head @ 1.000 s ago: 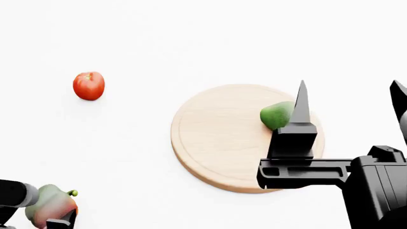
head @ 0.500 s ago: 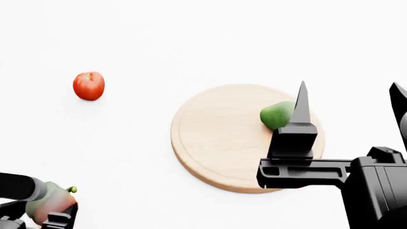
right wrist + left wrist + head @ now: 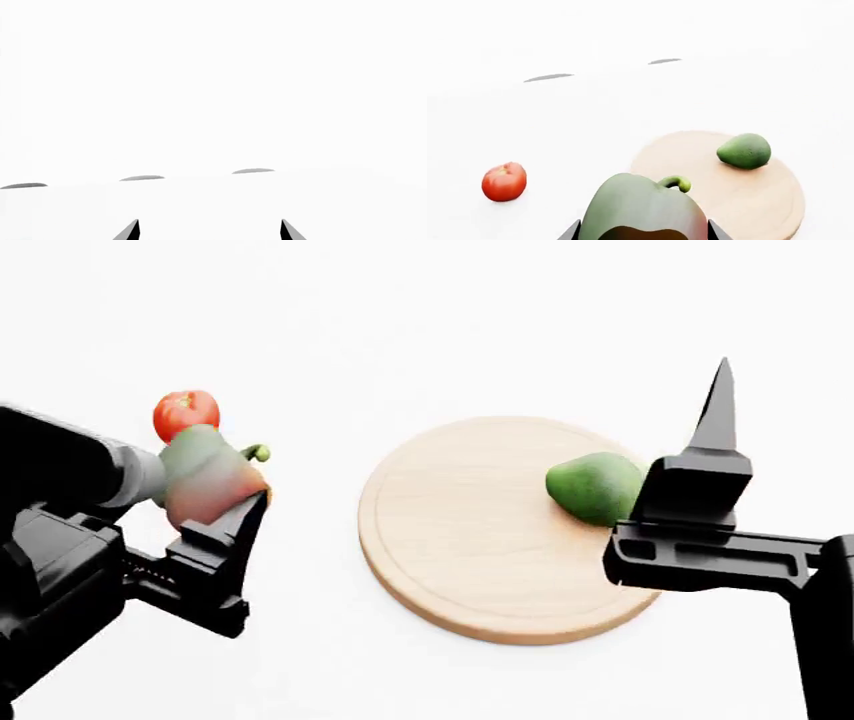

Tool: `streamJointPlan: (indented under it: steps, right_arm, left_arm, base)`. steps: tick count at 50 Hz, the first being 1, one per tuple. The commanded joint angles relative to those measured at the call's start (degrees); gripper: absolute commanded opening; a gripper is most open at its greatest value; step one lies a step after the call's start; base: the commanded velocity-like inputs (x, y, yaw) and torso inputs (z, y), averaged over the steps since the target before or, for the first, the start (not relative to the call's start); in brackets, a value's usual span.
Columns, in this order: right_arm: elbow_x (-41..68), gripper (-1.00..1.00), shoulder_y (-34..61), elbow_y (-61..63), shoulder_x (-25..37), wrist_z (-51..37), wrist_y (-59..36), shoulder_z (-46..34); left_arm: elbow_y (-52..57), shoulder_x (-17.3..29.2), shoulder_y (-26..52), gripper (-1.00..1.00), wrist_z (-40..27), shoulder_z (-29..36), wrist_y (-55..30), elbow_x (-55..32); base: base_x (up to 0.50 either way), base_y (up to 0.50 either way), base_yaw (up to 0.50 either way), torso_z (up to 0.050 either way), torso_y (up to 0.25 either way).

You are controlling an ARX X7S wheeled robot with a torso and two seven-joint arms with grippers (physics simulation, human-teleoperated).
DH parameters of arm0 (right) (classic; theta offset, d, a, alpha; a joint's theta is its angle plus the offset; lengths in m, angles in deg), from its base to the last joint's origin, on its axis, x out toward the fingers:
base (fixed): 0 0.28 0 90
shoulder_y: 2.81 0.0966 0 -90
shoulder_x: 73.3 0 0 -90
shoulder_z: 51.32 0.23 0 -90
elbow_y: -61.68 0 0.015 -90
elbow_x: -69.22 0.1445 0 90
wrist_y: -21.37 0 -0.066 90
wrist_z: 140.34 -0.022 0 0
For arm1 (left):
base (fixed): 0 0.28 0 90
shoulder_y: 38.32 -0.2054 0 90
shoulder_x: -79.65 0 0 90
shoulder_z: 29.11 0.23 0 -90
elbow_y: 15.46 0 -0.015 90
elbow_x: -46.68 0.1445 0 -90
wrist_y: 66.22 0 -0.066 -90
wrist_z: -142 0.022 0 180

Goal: Place the avocado, onion, tomato and bell pepper on the cutting board.

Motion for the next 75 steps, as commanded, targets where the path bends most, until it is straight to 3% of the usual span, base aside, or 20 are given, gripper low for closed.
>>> streamJointPlan:
  steps: [1,13,22,26,36,47,53,61,62,75]
  right_arm:
    - [-3.73,1.0,-2.48,-0.38,0.97,0.08,0.89,2.91]
    - [-1.24,1.0,-9.17,2.46,4.44,-2.23,2.57,10.18]
    - [4.06,1.0,-17.03,5.07,7.85,-4.64,3.38,20.7]
    - [4.35,1.0,-18.44,5.27,7.82,-4.55,3.26,22.4]
    - [6.6,1.0,-24.23,6.81,7.39,-4.79,2.37,29.7]
    - [9.27,1.0,-27.87,8.06,6.95,-6.0,1.72,34.45]
    - [9.8,1.0,-28.82,8.46,6.46,-6.28,1.44,35.47]
    - [9.71,1.0,-29.6,8.51,5.74,-5.92,0.93,36.2]
    - [9.79,1.0,-29.65,8.52,5.7,-5.92,0.92,36.29]
    - [9.44,1.0,-30.26,8.64,4.45,-5.23,0.39,36.55]
  left_arm:
    - [-12.31,-12.61,13.7,-1.0,11.01,9.99,1.8,10.4]
    - [-24.86,-24.32,18.65,-1.0,18.76,18.13,6.97,18.66]
    - [-38.58,-31.57,20.7,-1.0,25.05,24.43,13.07,25.15]
    - [-43.46,-32.26,20.72,-1.0,25.98,27.32,16.42,25.42]
    - [-52.62,-32.41,20.77,-1.0,24.59,41.69,28.54,17.47]
    - [-60.44,-32.48,22.94,-1.0,23.78,60.7,41.59,5.4]
    - [-61.76,-32.49,22.9,-1.0,23.53,65.53,44.77,2.02]
    - [-61.71,-32.47,22.62,-1.0,23.17,66.92,45.64,0.3]
    - [-61.63,-32.43,22.66,1.0,22.98,66.98,45.74,0.35]
    - [-54.61,-29.05,24.81,1.0,21.66,64.92,45.58,-1.51]
  base:
    - [0.0,0.0,0.0,0.0,0.0]
    - [0.0,0.0,0.0,0.0,0.0]
    - [0.0,0.0,0.0,0.0,0.0]
    - [0.0,0.0,0.0,0.0,0.0]
    - [0.0,0.0,0.0,0.0,0.0]
    - [0.0,0.0,0.0,0.0,0.0]
    - [0.0,0.0,0.0,0.0,0.002]
    - [0.0,0.0,0.0,0.0,0.0]
    - [0.0,0.0,0.0,0.0,0.0]
    - [0.0,0.0,0.0,0.0,0.0]
